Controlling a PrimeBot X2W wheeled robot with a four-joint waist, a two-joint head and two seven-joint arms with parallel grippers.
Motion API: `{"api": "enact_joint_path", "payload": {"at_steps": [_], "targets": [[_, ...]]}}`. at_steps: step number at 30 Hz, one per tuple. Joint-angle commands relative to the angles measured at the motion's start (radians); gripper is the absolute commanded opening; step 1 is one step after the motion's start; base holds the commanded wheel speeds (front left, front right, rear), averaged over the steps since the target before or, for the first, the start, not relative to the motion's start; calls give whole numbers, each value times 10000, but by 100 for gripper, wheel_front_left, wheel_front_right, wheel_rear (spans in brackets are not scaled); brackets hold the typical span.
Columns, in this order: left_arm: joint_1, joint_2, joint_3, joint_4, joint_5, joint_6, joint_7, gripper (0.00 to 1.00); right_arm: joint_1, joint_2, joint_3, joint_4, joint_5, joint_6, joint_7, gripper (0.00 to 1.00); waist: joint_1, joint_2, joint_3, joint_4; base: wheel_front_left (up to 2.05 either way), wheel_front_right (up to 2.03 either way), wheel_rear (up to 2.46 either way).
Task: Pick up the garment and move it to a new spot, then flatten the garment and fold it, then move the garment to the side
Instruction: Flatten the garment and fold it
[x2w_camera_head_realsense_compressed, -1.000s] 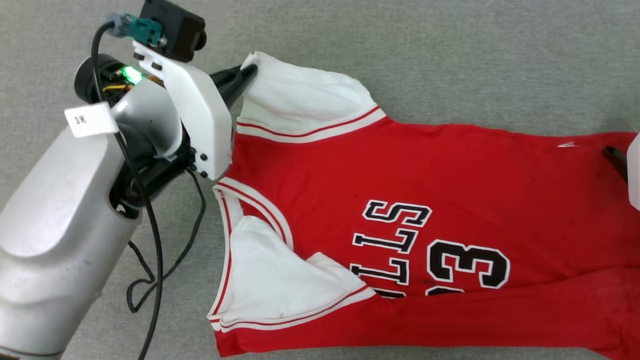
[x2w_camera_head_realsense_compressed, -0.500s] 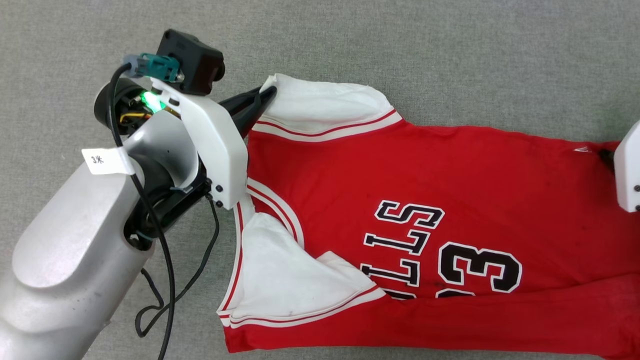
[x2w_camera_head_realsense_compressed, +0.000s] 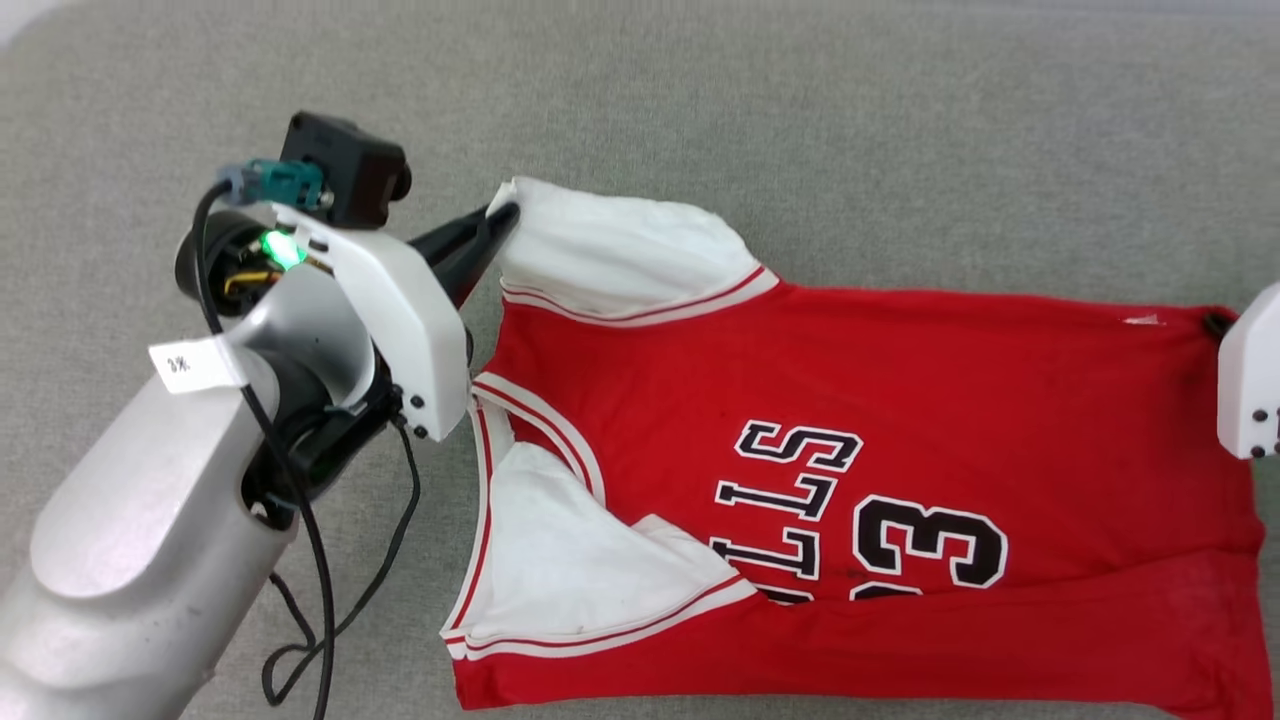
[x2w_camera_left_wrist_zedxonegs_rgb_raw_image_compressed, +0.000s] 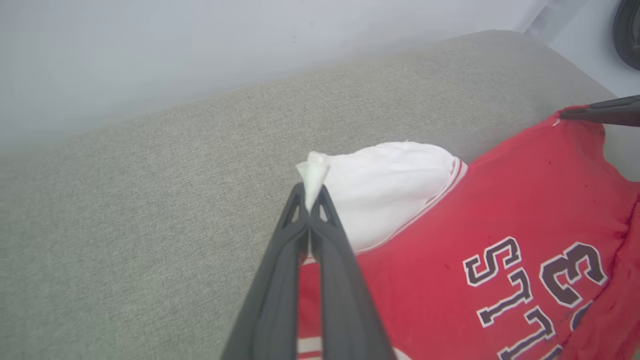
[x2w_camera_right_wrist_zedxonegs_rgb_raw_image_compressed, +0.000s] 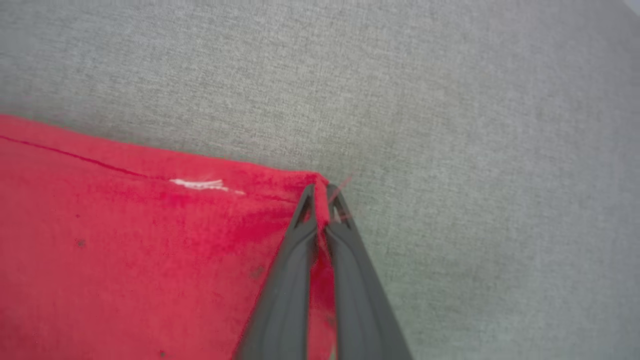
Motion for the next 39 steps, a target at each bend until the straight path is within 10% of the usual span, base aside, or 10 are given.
{"api": "enact_joint_path", "payload": {"at_steps": [1,24,39], "targets": [[225,44,34,35,-46,20,-89,0,237,26,-63,-11,145,-17,-113,0,1,0,-304,-62,0,0,0],[4104,1129,-430,-1184,-582,620,-370,0,4025,-366,-605,-1596,2059,-17,-1774,0,1,0,-1865,-8,0,0,0],[5188,1160,-1091,-688,-587,703,-178,0,5301,-1641,781,-2596,2674,-16,-1810,0,1,0,-1930,-48,0,0,0]]}}
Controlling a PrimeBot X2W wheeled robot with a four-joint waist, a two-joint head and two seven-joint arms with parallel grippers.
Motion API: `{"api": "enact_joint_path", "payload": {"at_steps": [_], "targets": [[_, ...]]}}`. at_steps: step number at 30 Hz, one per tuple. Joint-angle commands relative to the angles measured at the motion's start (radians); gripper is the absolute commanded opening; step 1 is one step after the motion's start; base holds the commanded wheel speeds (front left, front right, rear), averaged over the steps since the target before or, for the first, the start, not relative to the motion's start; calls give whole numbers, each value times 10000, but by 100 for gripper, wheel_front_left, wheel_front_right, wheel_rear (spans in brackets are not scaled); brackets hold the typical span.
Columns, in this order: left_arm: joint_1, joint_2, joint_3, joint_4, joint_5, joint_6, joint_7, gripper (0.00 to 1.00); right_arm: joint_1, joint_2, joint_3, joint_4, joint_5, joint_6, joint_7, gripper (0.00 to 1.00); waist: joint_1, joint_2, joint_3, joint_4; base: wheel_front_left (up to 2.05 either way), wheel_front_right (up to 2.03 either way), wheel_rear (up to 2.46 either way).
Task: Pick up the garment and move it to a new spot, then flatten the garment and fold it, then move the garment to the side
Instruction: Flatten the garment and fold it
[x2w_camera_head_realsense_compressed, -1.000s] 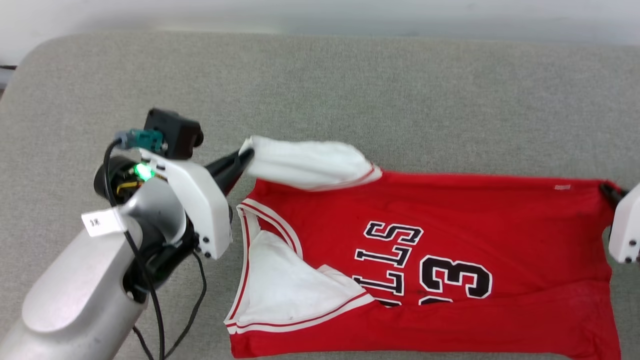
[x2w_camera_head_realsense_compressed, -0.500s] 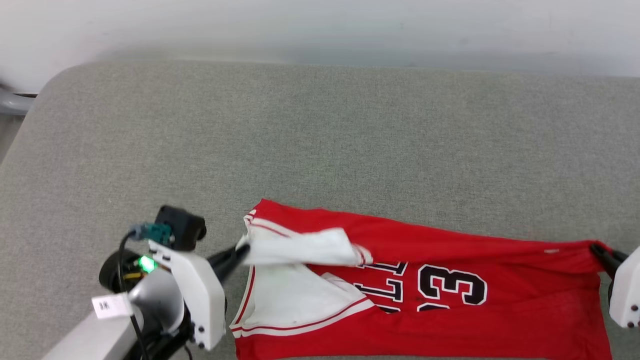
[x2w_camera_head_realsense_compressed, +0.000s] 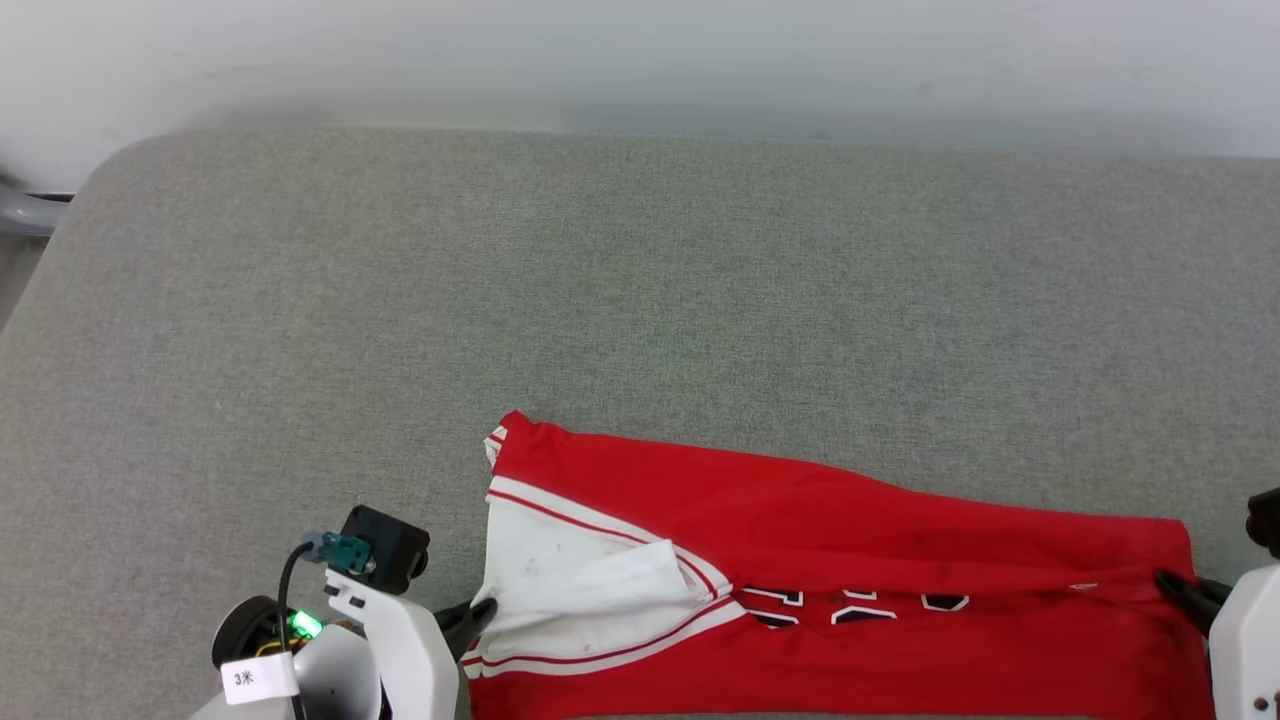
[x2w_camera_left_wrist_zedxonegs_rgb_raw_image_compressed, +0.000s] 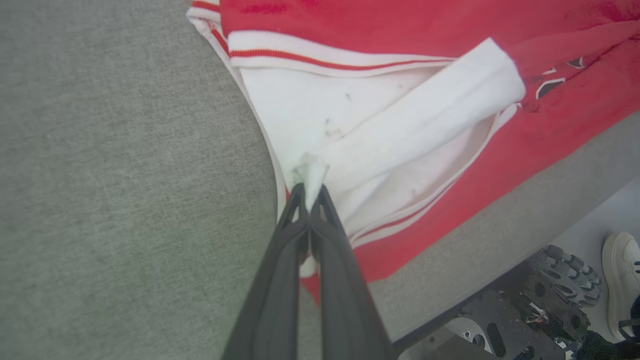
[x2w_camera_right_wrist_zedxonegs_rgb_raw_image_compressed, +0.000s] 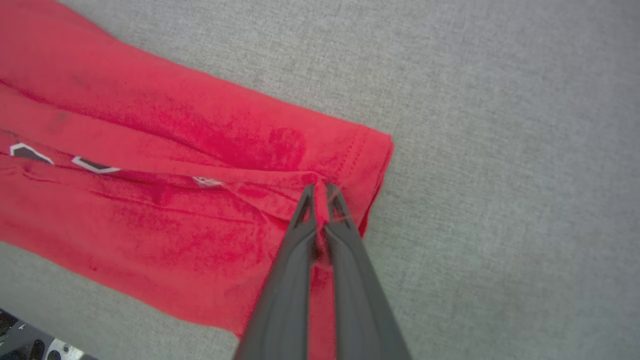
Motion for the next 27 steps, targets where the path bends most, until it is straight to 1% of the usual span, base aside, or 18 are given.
{"api": "enact_joint_path", "payload": {"at_steps": [1,5,10,11,12,13,14,15,16,21,25,27], "targets": [[118,0,-52,117,17,-27,38,0,114,-279,200,-4,-112,-12,-118,0,0,0,-4,-8,0,0,0],[124,-111,-237,344,101,-116,46,0,48,-670,816,243,-480,-12,-475,0,0,0,-10,-1,0,0,0],[-3,-281,-395,628,250,-208,-93,0,-212,-814,1513,719,-617,-12,-909,0,0,0,10,16,0,0,0],[-29,-320,-426,687,279,-226,-143,0,-244,-815,1621,815,-588,-12,-947,5,0,0,11,17,0,0,0],[-38,-365,-486,737,318,-272,-148,0,-276,-795,1718,908,-543,-12,-989,59,0,0,6,14,0,0,0],[-31,-406,-541,777,318,-302,-159,0,-296,-729,1778,1005,-408,-12,-1001,100,0,0,-5,9,0,0,0],[-32,-427,-560,816,333,-333,-204,42,-323,-692,1856,1045,-348,-12,-1042,100,0,0,-31,1,0,0,0],[-32,-427,-560,816,333,-333,-204,42,-323,-692,1856,1045,-348,-12,-1042,100,0,0,-31,1,0,0,0],[-47,-454,-567,857,403,-343,-295,100,-335,-670,1911,1106,-223,-12,-1026,100,0,0,-74,-12,0,0,0],[-76,-598,-420,1079,596,-153,-899,100,-307,-781,1801,1024,506,-11,-610,100,0,0,-361,-96,0,0,0],[-19,-688,-167,1096,770,17,-1686,100,-72,-776,1223,647,1311,-11,66,100,0,0,-619,-143,0,0,0],[9,-779,30,1049,886,101,-2282,100,-37,-688,685,357,1604,-12,386,100,0,0,-691,-154,0,0,0]]}}
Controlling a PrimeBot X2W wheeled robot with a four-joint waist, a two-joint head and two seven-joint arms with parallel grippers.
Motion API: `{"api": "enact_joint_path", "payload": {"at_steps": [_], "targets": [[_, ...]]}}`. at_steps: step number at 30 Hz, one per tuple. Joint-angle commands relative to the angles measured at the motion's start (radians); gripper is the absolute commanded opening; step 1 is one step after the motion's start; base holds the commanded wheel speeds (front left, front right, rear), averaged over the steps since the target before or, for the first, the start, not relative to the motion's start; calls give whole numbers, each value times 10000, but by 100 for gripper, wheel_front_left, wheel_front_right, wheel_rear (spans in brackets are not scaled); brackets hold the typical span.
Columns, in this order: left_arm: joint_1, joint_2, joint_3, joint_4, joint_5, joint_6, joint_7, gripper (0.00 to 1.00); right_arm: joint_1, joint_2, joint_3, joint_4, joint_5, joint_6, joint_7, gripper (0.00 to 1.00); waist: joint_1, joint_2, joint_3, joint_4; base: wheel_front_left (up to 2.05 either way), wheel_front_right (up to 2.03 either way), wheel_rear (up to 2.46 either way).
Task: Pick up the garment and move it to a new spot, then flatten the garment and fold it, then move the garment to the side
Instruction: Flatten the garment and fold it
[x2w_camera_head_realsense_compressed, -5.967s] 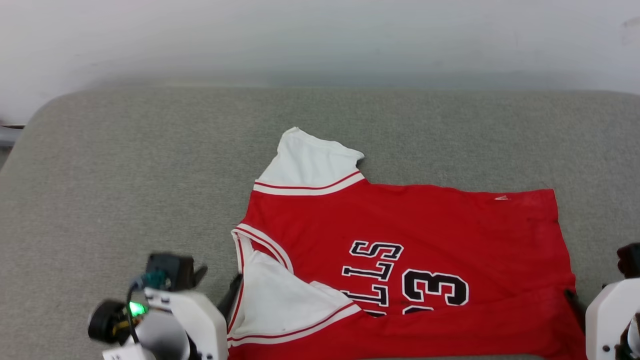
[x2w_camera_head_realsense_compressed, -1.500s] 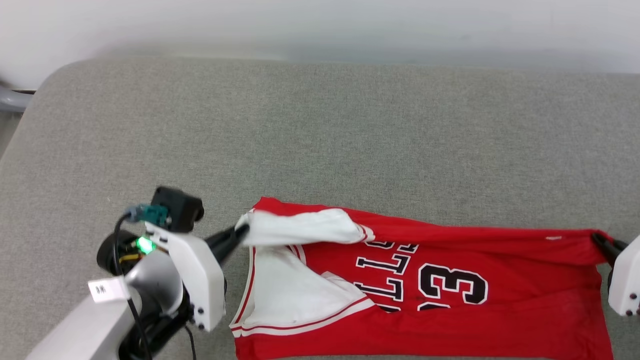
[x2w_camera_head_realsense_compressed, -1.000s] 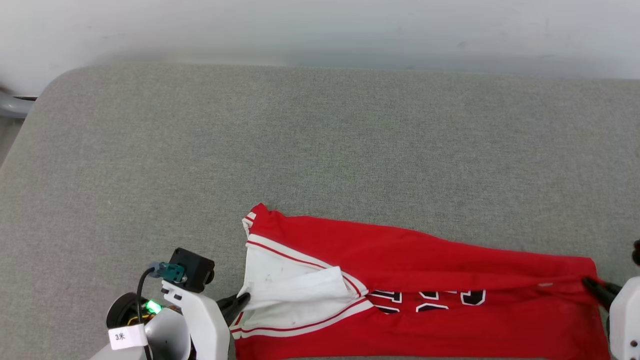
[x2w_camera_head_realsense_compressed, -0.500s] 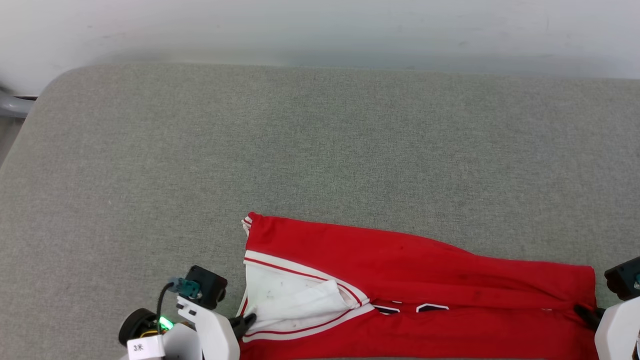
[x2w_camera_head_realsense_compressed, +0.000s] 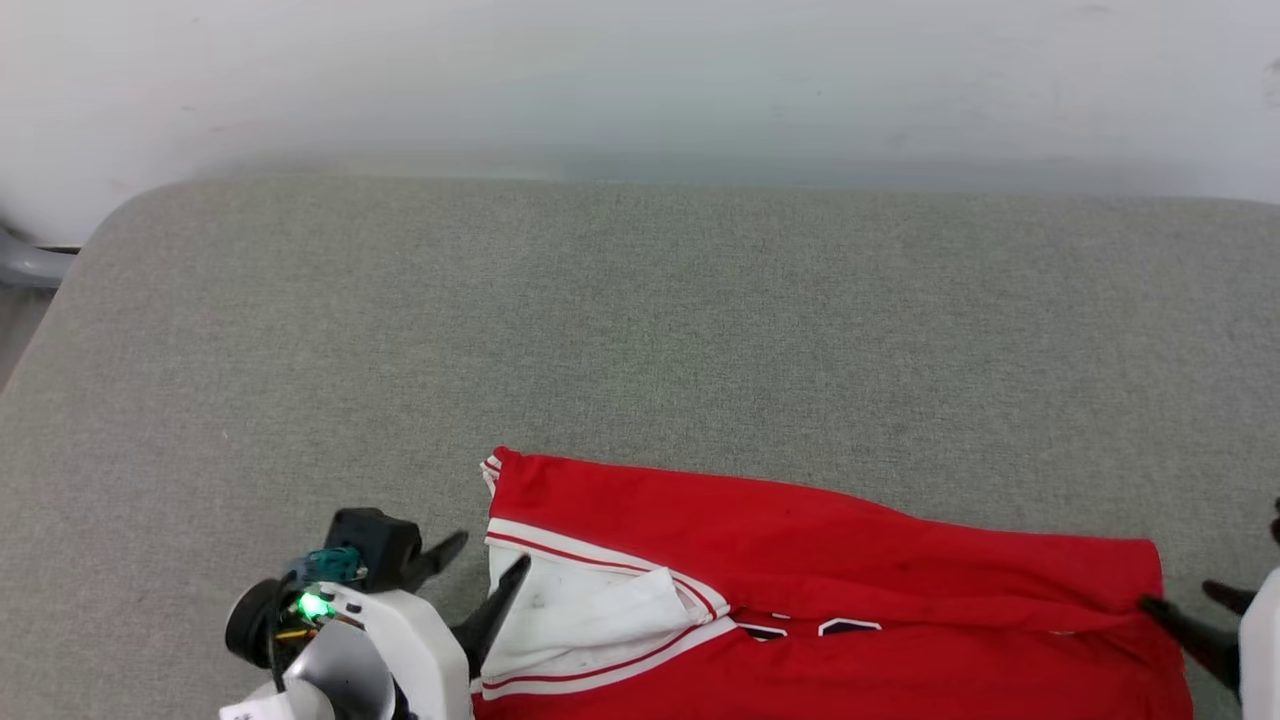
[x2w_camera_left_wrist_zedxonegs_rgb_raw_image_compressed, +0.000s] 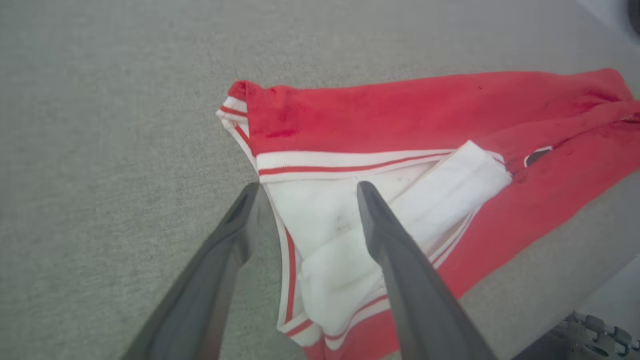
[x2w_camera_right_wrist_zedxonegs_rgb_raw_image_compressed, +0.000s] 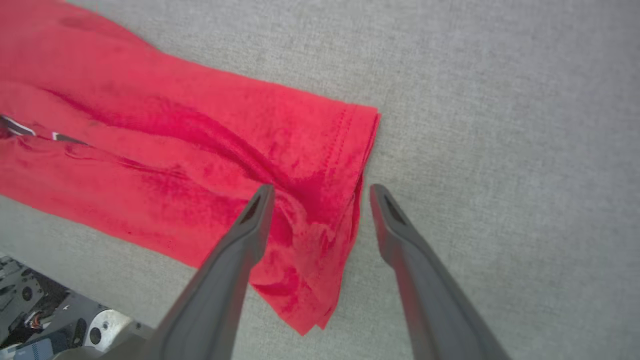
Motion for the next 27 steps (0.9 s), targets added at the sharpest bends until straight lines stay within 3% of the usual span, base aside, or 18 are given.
{"api": "enact_joint_path", "payload": {"at_steps": [1,5,10,16,20,27], "targets": [[33,-77,103,-7,83,117,-262,100,103,77,-203,-95,90,-11,164,100,1,0,-41,-5,0,0,0],[23,-275,449,86,584,428,-1730,100,250,525,-1263,-588,277,-11,904,100,1,0,-26,49,0,0,0],[-147,-629,764,325,1659,938,-3709,100,281,1558,-2616,-639,-117,-9,1759,100,1,0,92,225,0,0,0],[211,-1422,2042,-394,3538,1534,-4028,100,53,3006,-4143,-225,-1137,-11,2450,100,1,0,289,470,0,0,0],[703,-1864,2898,-1086,4897,1575,-4034,100,-82,3659,-4834,95,-1801,-9,2629,100,1,0,428,600,0,0,0],[1398,-2532,3897,-1697,6256,932,-4028,100,-323,4199,-5552,934,-2497,-11,2697,100,1,0,744,772,0,0,0]]}}
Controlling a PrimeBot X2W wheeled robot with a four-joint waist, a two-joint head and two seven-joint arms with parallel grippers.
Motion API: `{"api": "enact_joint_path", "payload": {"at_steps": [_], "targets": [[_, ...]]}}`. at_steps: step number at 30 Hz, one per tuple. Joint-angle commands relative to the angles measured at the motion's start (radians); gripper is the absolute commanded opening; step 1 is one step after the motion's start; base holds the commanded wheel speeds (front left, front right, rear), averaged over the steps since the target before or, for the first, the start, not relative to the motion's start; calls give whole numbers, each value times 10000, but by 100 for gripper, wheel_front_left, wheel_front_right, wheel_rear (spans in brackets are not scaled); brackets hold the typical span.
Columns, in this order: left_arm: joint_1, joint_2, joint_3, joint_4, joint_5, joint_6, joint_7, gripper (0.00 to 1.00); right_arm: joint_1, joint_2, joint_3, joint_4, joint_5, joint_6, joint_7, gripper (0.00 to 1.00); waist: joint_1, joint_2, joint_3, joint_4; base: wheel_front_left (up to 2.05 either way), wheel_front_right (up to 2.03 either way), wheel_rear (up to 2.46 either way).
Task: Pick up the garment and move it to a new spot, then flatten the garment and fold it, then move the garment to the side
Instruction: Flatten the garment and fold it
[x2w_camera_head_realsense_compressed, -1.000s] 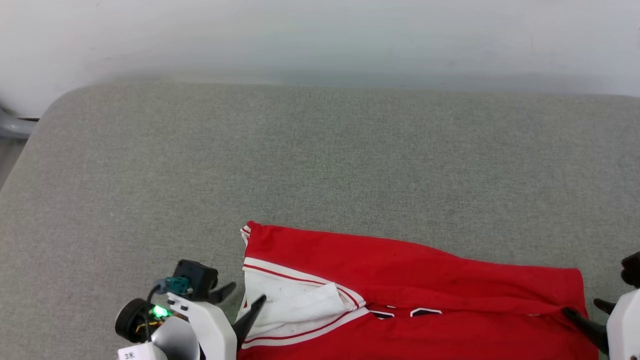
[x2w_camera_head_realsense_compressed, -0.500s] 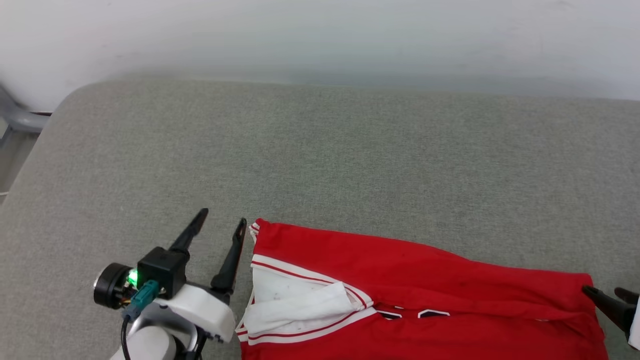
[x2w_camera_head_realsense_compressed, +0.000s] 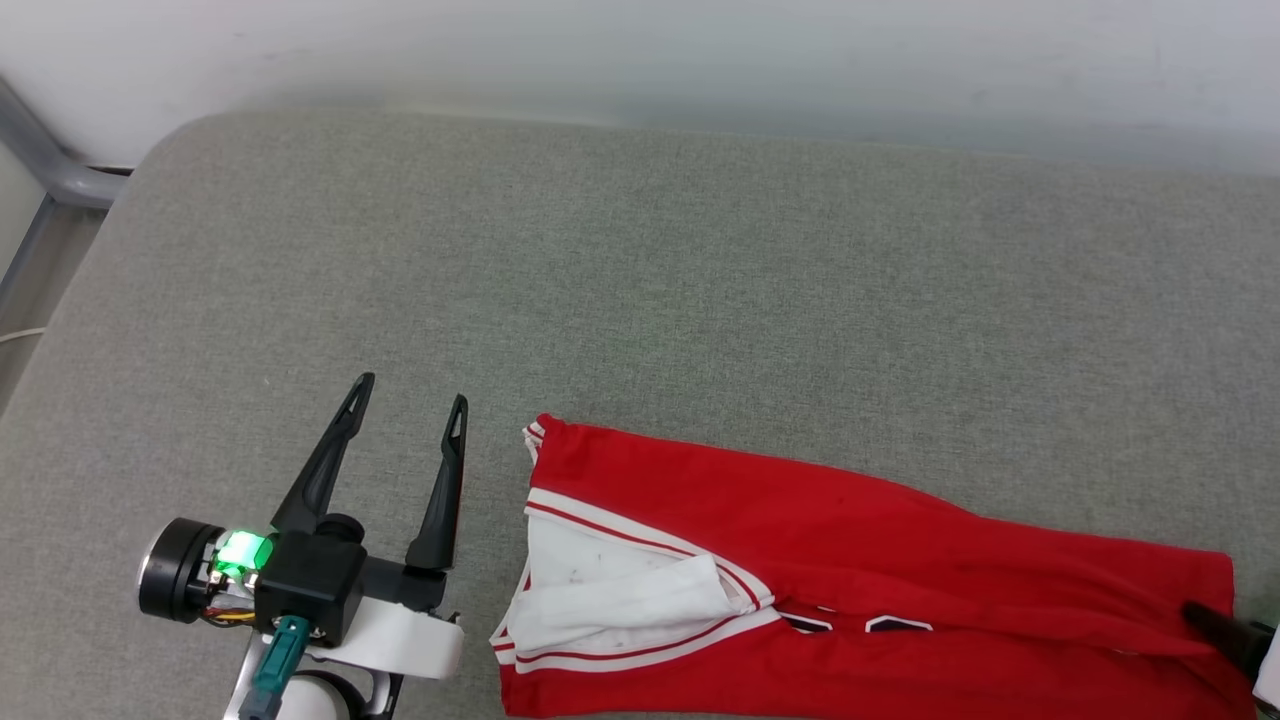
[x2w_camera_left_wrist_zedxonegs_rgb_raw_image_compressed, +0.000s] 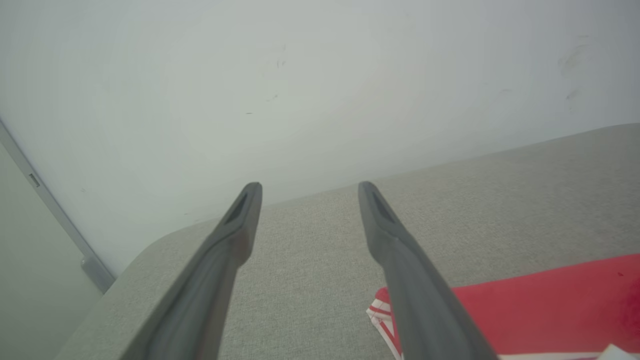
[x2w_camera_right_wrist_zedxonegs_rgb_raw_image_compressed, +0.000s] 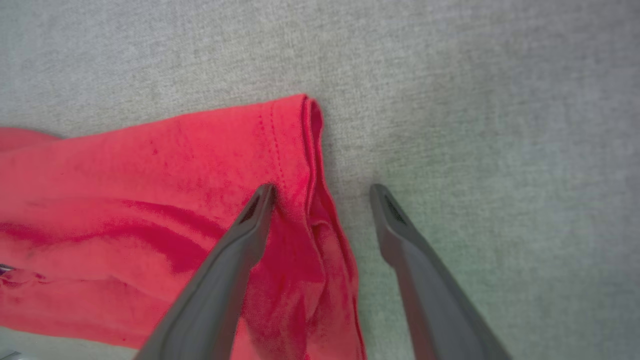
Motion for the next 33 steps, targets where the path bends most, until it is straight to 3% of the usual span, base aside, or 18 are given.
{"api": "enact_joint_path", "payload": {"at_steps": [1,9,22,23,25,33], "targets": [[117,-102,116,-46,93,-101,-46,100,-78,106,-21,183,-32,-9,30,100,0,0,65,39,0,0,0],[104,-607,670,-22,504,-770,-47,100,-270,421,457,990,119,-4,242,100,0,0,246,139,0,0,0],[278,-1081,1295,218,828,-1493,-46,100,-297,962,1890,1105,1131,53,244,100,0,0,59,29,0,0,0],[281,-1104,1327,228,847,-1542,-46,100,-300,919,1964,1155,1135,53,195,95,0,0,60,17,0,0,0],[288,-1147,1378,238,908,-1602,-46,100,-304,799,2079,1291,1132,53,50,0,0,0,63,-1,0,0,0],[357,-1278,1568,304,991,-1826,-47,100,-389,129,2214,1910,1204,-16,-988,0,0,0,28,-71,0,0,0]]}}
